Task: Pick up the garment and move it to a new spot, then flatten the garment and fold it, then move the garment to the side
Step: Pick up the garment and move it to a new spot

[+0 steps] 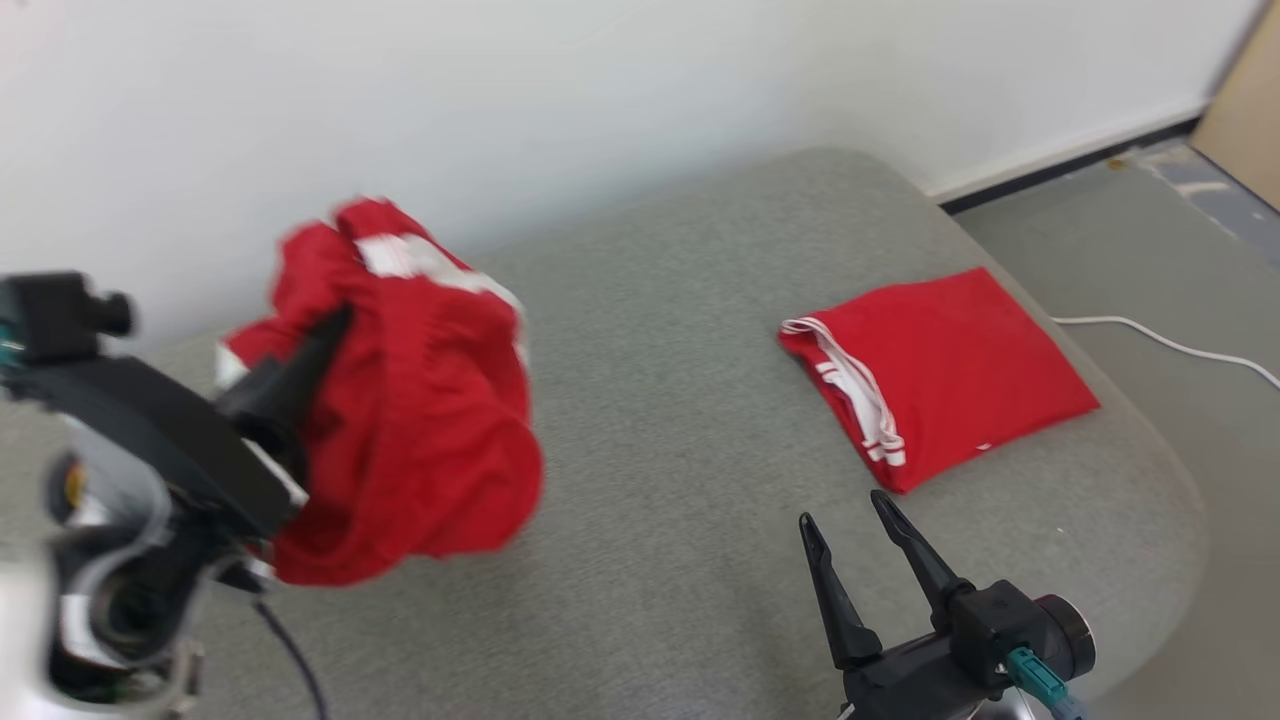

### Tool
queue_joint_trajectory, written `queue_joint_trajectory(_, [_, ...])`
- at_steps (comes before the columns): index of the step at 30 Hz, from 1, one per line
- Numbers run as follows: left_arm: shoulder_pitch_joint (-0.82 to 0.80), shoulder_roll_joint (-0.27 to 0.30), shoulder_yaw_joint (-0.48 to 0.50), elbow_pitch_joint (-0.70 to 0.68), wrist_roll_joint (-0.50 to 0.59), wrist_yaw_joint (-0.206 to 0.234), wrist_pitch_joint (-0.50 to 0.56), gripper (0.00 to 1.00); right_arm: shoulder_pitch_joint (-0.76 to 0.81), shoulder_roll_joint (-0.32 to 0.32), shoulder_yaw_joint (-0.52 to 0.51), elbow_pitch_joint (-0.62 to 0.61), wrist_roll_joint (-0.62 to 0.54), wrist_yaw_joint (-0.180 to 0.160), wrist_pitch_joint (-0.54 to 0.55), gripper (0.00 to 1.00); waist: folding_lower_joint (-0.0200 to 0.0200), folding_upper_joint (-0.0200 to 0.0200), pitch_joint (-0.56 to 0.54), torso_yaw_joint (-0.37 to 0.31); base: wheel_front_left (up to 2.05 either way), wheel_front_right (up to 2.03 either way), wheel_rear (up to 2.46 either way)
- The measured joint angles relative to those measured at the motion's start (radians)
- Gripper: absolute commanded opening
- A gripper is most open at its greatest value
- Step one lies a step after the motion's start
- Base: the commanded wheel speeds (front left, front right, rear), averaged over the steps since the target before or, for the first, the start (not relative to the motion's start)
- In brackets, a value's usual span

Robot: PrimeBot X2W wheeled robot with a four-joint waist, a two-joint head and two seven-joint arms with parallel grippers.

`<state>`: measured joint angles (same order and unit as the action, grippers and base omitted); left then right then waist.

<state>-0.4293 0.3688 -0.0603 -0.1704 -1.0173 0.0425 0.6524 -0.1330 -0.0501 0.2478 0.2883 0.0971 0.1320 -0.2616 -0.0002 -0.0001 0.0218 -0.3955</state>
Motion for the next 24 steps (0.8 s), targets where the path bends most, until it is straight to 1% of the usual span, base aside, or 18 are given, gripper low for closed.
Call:
queue_joint_trajectory(5, [0.046,-0.064,-0.065,0.070,0.038,-0.010,-0.051,0.00,-0.002,0.000,0.008,-0.001,0.006,0.000,0.000,1.00,0.0002,0.0000,0.008,-0.047,0.00,0.00,0.00])
queue_joint_trajectory(8, [0.065,-0.101,-0.075,0.144,0.060,-0.025,-0.123,0.00,-0.003,0.000,0.014,-0.002,0.007,0.000,0.000,1.00,0.0001,0.0000,0.021,-0.063,0.00,0.00,0.00])
queue_joint_trajectory(11, [0.086,-0.159,-0.087,0.242,0.068,-0.044,-0.202,0.00,-0.005,0.000,0.015,-0.004,0.007,0.000,0.000,1.00,0.0002,0.0002,0.035,-0.073,0.00,0.00,0.00])
queue_joint_trajectory(16, [0.099,-0.182,-0.137,0.434,0.193,-0.079,-0.369,0.00,-0.009,0.000,0.017,-0.003,0.006,0.000,0.000,1.00,0.0002,0.0002,0.052,-0.076,0.00,0.00,0.00])
queue_joint_trajectory(18, [0.098,-0.185,-0.163,0.504,0.254,-0.083,-0.433,0.00,-0.009,0.000,0.014,-0.004,0.005,0.000,0.000,1.00,0.0003,0.0002,0.055,-0.073,0.00,0.00,0.00])
queue_joint_trajectory(19, [0.096,-0.188,-0.172,0.536,0.275,-0.086,-0.461,0.24,-0.009,0.000,0.011,-0.004,0.001,0.000,0.000,1.00,0.0002,0.0002,0.055,-0.070,0.00,0.00,0.00])
queue_joint_trajectory(20, [0.091,-0.190,-0.180,0.564,0.293,-0.086,-0.486,0.67,-0.009,0.000,0.007,-0.003,-0.001,0.000,0.000,1.00,0.0002,0.0002,0.055,-0.067,0.00,0.00,0.00])
queue_joint_trajectory(21, [0.084,-0.192,-0.188,0.586,0.311,-0.086,-0.513,1.00,-0.009,0.000,0.004,-0.003,-0.001,0.000,0.000,1.00,0.0002,0.0002,0.055,-0.063,0.00,0.00,0.00])
queue_joint_trajectory(24, [0.060,-0.196,-0.202,0.630,0.358,-0.086,-0.588,1.00,-0.007,0.000,-0.007,-0.001,-0.010,0.000,0.000,1.00,0.0002,0.0002,0.051,-0.048,0.00,0.00,0.00])
